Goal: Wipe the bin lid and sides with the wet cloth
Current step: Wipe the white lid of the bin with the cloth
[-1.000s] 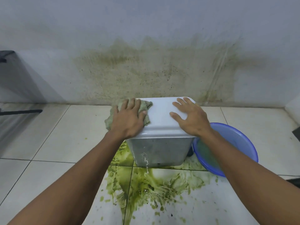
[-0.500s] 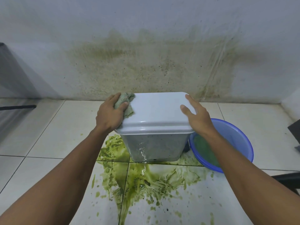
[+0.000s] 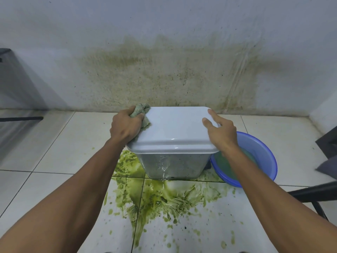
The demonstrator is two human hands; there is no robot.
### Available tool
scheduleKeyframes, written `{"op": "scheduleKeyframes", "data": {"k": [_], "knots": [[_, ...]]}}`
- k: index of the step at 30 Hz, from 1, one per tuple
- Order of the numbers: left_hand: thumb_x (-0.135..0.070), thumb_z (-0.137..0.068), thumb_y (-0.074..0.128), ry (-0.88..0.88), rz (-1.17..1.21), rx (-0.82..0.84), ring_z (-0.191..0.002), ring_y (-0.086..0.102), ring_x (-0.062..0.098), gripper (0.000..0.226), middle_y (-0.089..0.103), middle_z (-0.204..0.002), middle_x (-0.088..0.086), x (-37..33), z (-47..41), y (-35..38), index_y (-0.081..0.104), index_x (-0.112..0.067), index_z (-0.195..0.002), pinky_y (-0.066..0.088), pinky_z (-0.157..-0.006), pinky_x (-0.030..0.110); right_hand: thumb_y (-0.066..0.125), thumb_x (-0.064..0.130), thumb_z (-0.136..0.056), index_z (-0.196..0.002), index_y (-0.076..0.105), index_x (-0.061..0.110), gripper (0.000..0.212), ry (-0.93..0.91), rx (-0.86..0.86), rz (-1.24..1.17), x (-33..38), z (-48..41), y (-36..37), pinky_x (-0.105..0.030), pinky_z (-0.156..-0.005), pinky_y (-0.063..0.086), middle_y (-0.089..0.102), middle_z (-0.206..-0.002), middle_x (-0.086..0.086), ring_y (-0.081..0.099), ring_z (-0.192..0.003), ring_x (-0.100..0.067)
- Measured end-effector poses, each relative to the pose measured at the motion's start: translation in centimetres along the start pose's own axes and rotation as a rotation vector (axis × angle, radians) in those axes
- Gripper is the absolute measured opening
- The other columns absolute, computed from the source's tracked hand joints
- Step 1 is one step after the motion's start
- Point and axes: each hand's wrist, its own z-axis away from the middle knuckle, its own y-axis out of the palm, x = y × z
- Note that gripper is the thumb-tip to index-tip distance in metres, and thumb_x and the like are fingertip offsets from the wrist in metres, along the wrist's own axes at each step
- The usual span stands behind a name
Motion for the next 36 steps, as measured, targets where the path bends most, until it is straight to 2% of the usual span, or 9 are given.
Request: {"op": "scheduleKeyframes", "data": {"k": [5, 10, 12, 16, 19, 22, 26, 31, 36], "knots": [[-0.054, -0.086, 0.056, -0.021, -0.019, 0.014, -0.135, 0.050, 0.033, 0.062, 0.058, -0.146, 0.004, -0.4, -0.9, 0.2, 0.054, -0.035, -0.145, 0.040, -0.113, 0.050, 0.062, 0.052, -0.092, -0.139, 0.053, 0.048, 0.048, 0.012, 0.006, -0.011, 0.4, -0.5, 0.1, -0.040, -0.115, 0.035, 0.050, -0.151, 0.003, 0.040, -0.142, -0.022], [-0.051, -0.096, 0.050, 0.030, -0.171, -0.011, -0.141, 0.042, 0.031, 0.058, 0.050, -0.153, 0.000, -0.7, -0.1, 0.8, 0.047, -0.032, -0.151, 0.036, -0.111, 0.051, 0.056, 0.050, -0.096, -0.140, 0.051, 0.049, 0.044, 0.013, -0.031, -0.010, -0.3, -0.5, 1.0, -0.041, -0.116, 0.035, 0.047, -0.153, 0.004, 0.039, -0.142, -0.023], [-0.051, -0.097, 0.042, 0.144, -0.297, -0.052, -0.145, 0.034, 0.028, 0.058, 0.043, -0.158, -0.003, -0.3, 1.5, 1.5, 0.044, -0.029, -0.151, 0.032, -0.112, 0.054, 0.051, 0.049, -0.100, -0.142, 0.048, 0.049, 0.043, -0.039, -0.048, -0.009, -1.1, -0.2, 1.6, -0.042, -0.118, 0.033, 0.042, -0.157, 0.006, 0.037, -0.144, -0.021], [-0.051, -0.103, 0.029, 0.472, -0.450, -0.084, -0.155, 0.020, 0.025, 0.059, 0.033, -0.165, -0.002, 1.4, 4.7, 3.9, 0.040, -0.026, -0.155, 0.007, -0.122, 0.055, 0.044, 0.047, -0.103, -0.145, 0.042, 0.050, 0.042, -0.084, 0.021, 0.025, -1.7, -0.6, 1.2, -0.039, -0.119, 0.027, 0.033, -0.161, 0.008, 0.028, -0.148, -0.017], [-0.057, -0.104, 0.026, 0.730, -0.550, -0.012, -0.155, 0.022, 0.023, 0.063, 0.032, -0.164, -0.002, 2.7, 4.5, 2.7, 0.033, -0.027, -0.159, 0.008, -0.126, 0.051, 0.042, 0.044, -0.105, -0.148, 0.039, 0.049, 0.043, -0.118, 0.146, 0.000, -2.2, -1.1, 0.4, -0.029, -0.116, 0.018, 0.025, -0.164, 0.009, 0.016, -0.152, -0.011], [-0.061, -0.104, 0.027, 0.906, -0.675, 0.104, -0.156, 0.016, 0.021, 0.067, 0.024, -0.167, -0.003, 3.3, 3.3, 1.5, 0.023, -0.029, -0.162, 0.008, -0.126, 0.049, 0.044, 0.040, -0.105, -0.147, 0.043, 0.045, 0.042, -0.133, 0.139, -0.061, -2.3, -1.0, 0.4, -0.024, -0.116, 0.015, 0.024, -0.164, 0.010, 0.014, -0.152, -0.007], [-0.066, -0.102, 0.023, 0.957, -0.776, 0.181, -0.156, 0.016, 0.022, 0.069, 0.023, -0.167, 0.000, 0.8, 3.2, 2.8, 0.020, -0.031, -0.162, 0.015, -0.125, 0.055, 0.043, 0.037, -0.106, -0.146, 0.045, 0.044, 0.040, -0.126, 0.130, -0.072, -2.0, -0.8, 0.5, -0.020, -0.110, 0.015, 0.022, -0.165, 0.008, 0.014, -0.152, -0.008], [-0.071, -0.100, 0.019, 0.934, -0.823, 0.294, -0.158, 0.001, 0.023, 0.075, 0.007, -0.171, 0.000, -3.3, 3.9, 6.2, 0.003, -0.034, -0.163, 0.004, -0.126, 0.057, 0.042, 0.037, -0.106, -0.145, 0.045, 0.046, 0.039, -0.149, 0.137, -0.048, -2.1, -1.0, 0.5, -0.019, -0.110, 0.013, 0.021, -0.165, 0.010, 0.012, -0.152, -0.006], [-0.079, -0.096, 0.020, 0.926, -0.794, 0.349, -0.158, -0.004, 0.019, 0.082, 0.001, -0.171, -0.003, -4.1, 3.7, 6.3, -0.001, -0.035, -0.163, 0.000, -0.127, 0.052, 0.037, 0.037, -0.108, -0.147, 0.041, 0.046, 0.040, -0.191, 0.158, 0.020, -2.3, -1.0, 0.1, -0.025, -0.113, 0.012, 0.011, -0.168, 0.007, 0.009, -0.153, -0.009]]}}
